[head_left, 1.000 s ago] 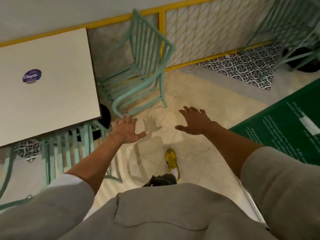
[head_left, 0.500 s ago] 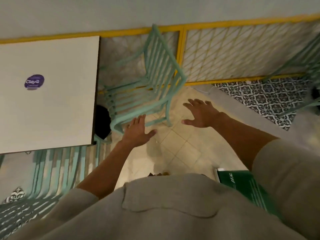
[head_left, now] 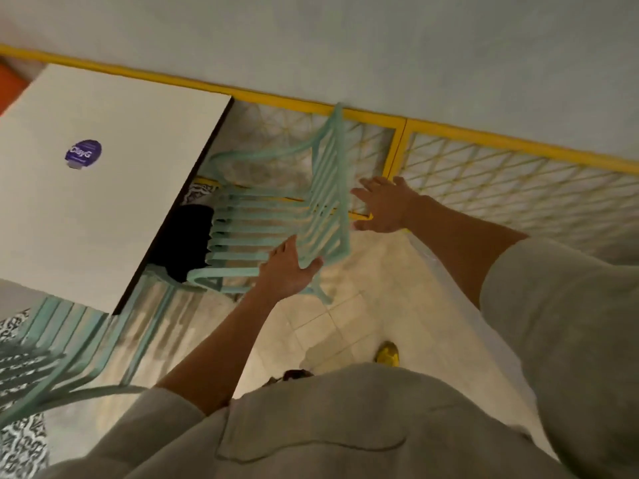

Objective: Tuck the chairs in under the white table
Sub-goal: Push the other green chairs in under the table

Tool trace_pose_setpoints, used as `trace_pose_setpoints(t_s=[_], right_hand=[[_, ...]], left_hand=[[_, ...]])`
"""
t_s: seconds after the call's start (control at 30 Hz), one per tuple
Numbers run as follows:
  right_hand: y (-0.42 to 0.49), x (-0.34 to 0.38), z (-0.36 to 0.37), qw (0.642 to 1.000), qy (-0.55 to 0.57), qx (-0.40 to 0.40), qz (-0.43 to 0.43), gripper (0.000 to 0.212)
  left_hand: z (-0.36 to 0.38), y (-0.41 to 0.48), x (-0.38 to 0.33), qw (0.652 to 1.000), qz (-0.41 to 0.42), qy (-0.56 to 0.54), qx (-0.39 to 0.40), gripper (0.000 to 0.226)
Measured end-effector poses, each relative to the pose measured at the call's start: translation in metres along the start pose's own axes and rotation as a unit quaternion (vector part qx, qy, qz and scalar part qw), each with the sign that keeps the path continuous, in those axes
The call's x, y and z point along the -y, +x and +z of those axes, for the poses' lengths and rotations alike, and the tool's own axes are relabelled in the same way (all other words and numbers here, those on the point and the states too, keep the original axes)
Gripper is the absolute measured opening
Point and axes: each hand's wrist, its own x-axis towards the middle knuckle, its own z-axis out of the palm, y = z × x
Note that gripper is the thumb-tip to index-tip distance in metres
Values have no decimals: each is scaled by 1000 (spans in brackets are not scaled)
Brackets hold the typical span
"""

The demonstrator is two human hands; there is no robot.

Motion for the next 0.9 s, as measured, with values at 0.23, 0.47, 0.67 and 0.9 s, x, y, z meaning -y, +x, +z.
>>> trace_pose_setpoints(t_s=[0.23, 0.47, 0.67, 0.9], right_hand=[[67, -85, -16, 994, -47, 2, -95, 79], [148, -120, -19, 977, -114, 9, -182, 72], [205, -139, -24, 961, -134, 38, -239, 71], [282, -136, -45, 940, -153, 57, -300, 68]], left_hand=[[29, 44, -78, 991, -80, -81, -69, 86], [54, 126, -109, 975, -148, -138, -90, 83], [71, 192, -125, 968, -190, -147, -71, 47], [77, 205, -132, 958, -255, -117, -68, 36]])
